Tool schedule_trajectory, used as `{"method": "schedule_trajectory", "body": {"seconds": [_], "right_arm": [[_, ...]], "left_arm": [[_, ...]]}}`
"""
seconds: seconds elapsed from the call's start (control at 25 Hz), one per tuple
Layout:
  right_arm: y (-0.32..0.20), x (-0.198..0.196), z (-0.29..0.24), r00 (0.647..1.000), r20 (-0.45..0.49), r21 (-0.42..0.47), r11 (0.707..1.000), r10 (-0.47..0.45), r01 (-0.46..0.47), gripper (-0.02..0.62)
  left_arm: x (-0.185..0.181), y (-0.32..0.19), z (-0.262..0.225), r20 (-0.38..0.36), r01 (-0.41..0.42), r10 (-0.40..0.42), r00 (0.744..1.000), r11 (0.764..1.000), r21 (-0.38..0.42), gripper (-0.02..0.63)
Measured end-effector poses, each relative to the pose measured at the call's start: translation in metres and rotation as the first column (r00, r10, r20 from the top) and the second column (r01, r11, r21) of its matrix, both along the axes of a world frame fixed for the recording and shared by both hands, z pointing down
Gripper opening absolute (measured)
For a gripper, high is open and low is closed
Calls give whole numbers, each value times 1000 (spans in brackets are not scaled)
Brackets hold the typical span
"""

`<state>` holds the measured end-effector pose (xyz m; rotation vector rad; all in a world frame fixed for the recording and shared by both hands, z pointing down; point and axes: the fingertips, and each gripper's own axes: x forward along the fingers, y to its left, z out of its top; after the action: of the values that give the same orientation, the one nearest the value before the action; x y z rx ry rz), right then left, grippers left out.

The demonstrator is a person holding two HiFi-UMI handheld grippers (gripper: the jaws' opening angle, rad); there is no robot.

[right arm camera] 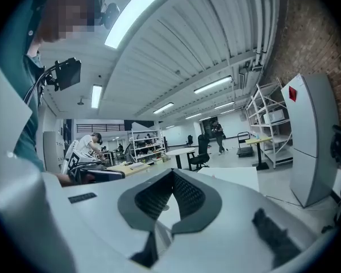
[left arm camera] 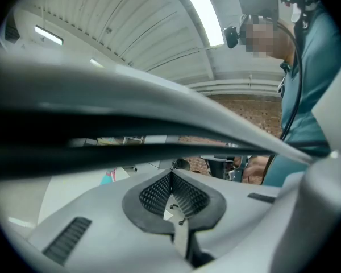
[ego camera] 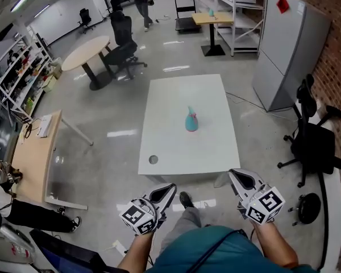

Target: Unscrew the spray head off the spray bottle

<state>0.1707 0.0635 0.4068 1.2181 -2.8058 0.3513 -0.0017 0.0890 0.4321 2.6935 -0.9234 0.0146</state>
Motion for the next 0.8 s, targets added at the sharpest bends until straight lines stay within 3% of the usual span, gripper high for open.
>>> {"method": "schedule_trajectory", "body": {"seconds": [0.44, 0.64, 0.8], "right_arm": [[-140, -15, 12, 995, -41, -38, 995, 92, -94, 0], [-176, -15, 22, 991, -69, -79, 990, 112, -117, 0], [-205, -11, 26, 990, -86, -108, 987, 111, -120, 1]], "left_arm": [[10, -213, 76, -32, -117, 116, 993, 993, -28, 5], [34, -288, 141, 26, -192, 194, 981, 978, -80, 7], [50, -336, 176, 45, -184, 189, 981, 977, -104, 178]]}}
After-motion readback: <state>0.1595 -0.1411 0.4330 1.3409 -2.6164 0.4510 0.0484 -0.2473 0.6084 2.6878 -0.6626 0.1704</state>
